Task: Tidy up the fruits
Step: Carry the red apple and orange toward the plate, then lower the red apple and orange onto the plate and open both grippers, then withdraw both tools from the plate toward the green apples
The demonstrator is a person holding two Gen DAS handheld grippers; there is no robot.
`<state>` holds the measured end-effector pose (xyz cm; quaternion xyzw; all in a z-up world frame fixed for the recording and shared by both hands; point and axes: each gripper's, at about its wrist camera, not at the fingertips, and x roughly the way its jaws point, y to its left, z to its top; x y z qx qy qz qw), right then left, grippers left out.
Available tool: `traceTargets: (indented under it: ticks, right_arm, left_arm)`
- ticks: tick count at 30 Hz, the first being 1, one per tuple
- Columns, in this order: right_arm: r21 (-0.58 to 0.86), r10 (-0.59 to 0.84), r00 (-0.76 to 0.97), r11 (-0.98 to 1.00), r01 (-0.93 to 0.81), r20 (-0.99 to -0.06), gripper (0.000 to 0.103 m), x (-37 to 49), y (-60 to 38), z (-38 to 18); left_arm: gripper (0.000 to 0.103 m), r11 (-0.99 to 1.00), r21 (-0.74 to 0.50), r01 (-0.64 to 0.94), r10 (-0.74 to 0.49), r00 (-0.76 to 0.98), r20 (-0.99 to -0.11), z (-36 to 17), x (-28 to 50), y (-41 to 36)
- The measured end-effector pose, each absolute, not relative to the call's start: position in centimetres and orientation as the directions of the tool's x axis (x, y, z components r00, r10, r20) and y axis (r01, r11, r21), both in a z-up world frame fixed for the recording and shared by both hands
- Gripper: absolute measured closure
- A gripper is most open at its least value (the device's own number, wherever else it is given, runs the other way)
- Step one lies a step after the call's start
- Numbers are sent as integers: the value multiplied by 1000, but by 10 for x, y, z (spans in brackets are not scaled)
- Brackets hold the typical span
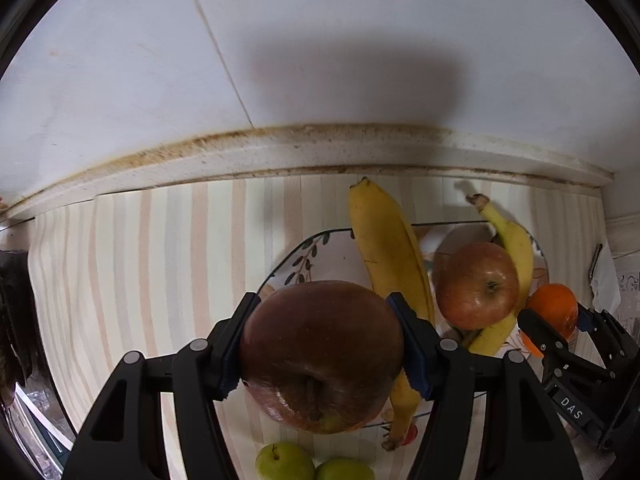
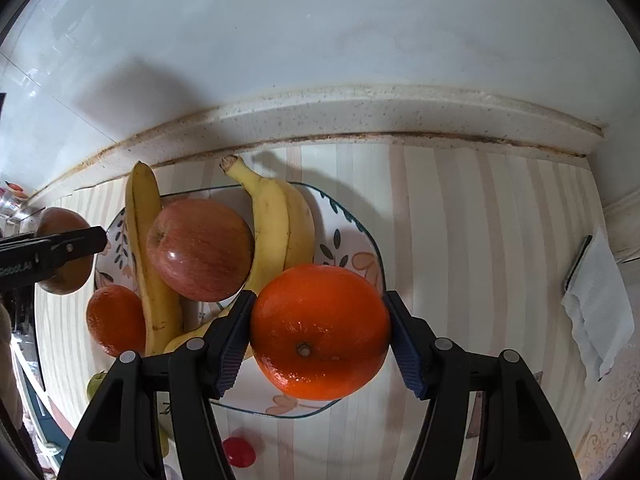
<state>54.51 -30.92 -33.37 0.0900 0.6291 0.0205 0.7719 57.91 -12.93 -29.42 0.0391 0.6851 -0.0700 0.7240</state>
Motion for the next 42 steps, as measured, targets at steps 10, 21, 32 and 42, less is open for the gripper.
traceTargets:
  ticks: [10,21,32,42]
  right_arm:
    - [171,150,217,982,77,-965,36,549,-308,-338]
    - [179,154,207,978,110,-966,23,545,-318,-324]
    - [183,154,229,977,112,-961,7,517,-314,-293]
    - [162,135,260,983,83,-956,7,468,-298,-276]
  left_arm:
    - [39,987,-17,158,-19,12,-1000,-315,583,-134]
    - [18,993,-38,114,-44,46,-998,-295,581,-115]
    - [13,996,-53,77,-62,129,-990,-261,532,-93]
    - [13,993,-44,105,-68,234,-970,-230,474,-102]
